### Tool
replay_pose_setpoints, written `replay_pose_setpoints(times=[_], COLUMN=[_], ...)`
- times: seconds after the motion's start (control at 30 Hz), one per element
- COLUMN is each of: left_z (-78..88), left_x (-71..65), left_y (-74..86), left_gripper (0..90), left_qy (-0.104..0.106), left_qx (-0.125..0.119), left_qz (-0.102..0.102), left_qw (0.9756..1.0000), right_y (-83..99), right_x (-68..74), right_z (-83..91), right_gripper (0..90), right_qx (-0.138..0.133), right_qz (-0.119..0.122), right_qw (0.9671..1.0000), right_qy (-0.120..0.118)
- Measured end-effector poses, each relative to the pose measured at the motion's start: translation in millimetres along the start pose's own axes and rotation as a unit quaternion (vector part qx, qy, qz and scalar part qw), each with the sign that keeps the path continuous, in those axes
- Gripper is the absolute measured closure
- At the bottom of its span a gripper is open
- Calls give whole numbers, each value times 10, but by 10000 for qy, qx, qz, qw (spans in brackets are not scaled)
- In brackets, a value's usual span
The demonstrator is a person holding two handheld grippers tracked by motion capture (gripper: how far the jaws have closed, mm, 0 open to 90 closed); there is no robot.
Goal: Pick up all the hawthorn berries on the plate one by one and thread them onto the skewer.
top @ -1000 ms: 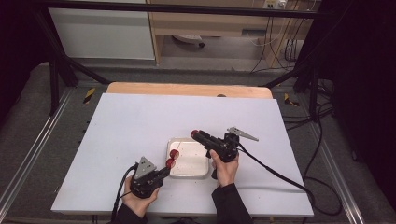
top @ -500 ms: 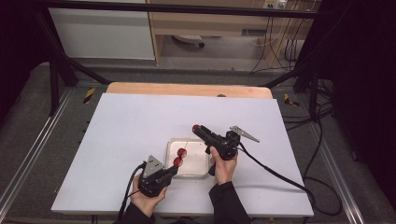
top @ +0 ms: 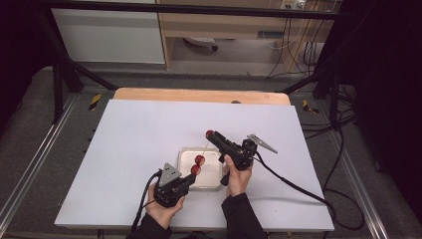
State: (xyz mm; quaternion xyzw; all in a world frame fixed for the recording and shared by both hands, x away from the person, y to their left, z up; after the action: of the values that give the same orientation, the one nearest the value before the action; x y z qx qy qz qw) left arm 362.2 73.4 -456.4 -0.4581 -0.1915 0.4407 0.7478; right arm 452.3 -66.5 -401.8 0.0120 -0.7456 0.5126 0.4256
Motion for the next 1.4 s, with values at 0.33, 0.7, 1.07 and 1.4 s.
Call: replay_pose_setpoints(times=[0.33,0.7,1.07,1.4], left_z=[-17,-25,-48,-93], left_x=[2,6,-24,-8], left_y=[-24,-49,-102,-195], left_gripper=[879,879,880,880], left_qy=[-4,7,7,-27], left_qx=[-19,-56,-177,-220], left_qz=[19,96,240,331], left_qw=[10000,9999,9996,9992], right_y=[4,43,101,226], right_x=[12,17,48,71], right_z=[2,1,9,16], right_gripper=[624,624,625,628], right_qx=[-31,18,18,179], right_qz=[-30,-35,-91,-153], right_qw=[10000,10000,9999,9996], right_qy=[-47,-70,-114,-171])
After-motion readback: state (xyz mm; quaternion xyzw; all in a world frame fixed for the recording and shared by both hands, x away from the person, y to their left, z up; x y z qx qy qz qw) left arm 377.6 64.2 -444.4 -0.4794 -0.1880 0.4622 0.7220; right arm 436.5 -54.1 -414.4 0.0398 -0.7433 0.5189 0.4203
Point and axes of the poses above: each handheld gripper's, and its own axes: z roughly backward along the jaws, y roughly out of its underside, x roughly to its left, the point moved 7 cm from there along -z, roughly forward along the jaws, and after that the axes turned 6 degrees about -y, right-handed, at the moved point
